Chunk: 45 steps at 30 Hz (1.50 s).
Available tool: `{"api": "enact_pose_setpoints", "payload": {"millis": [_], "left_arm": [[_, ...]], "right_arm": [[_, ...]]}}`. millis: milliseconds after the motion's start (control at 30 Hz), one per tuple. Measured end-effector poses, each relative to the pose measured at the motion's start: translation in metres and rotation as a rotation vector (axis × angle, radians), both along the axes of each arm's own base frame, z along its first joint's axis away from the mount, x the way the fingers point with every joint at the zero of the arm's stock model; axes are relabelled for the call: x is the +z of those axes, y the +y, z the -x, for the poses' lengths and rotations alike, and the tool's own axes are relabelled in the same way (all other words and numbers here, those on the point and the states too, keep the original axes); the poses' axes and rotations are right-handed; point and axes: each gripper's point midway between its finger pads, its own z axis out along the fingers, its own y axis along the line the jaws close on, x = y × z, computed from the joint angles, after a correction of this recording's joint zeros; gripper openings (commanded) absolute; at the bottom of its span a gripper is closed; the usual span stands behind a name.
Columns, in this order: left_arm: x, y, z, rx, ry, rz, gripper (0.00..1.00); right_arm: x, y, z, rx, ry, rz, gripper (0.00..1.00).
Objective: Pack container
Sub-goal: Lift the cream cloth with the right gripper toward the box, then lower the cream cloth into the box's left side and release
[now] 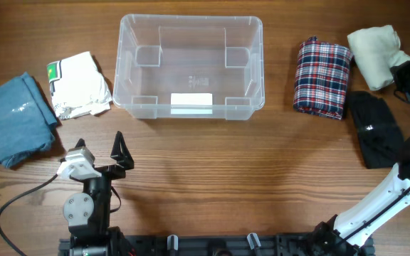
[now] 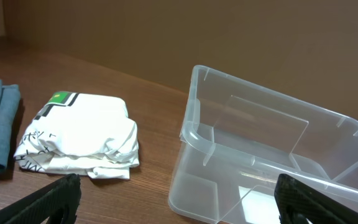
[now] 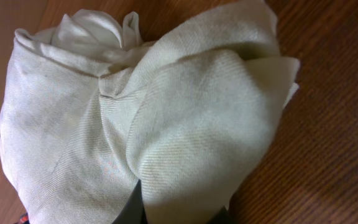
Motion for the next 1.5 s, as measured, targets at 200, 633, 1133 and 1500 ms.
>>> {"api": "enact_pose_setpoints", "payload": {"millis": [200, 633, 1133, 1500], "left_arm": [[0.000, 0.000, 0.000, 0.000, 0.000, 0.000, 1.00], [0.000, 0.000, 0.000, 0.000, 0.000, 0.000, 1.00], [0.000, 0.000, 0.000, 0.000, 0.000, 0.000, 1.00], [0.000, 0.000, 0.000, 0.000, 0.000, 0.000, 1.00]], "right_arm": [[0.019, 0.015, -0.002, 0.068, -0.042, -0.015, 0.04], [0.271, 0.135, 0.000, 0.337, -0.480, 0.082, 0.04], [0.262, 0.451, 0.027, 0.346, -0.297, -0.029, 0.04], [0.204, 0.560, 0.062, 0.133, -0.219, -0.161, 0.04]]}}
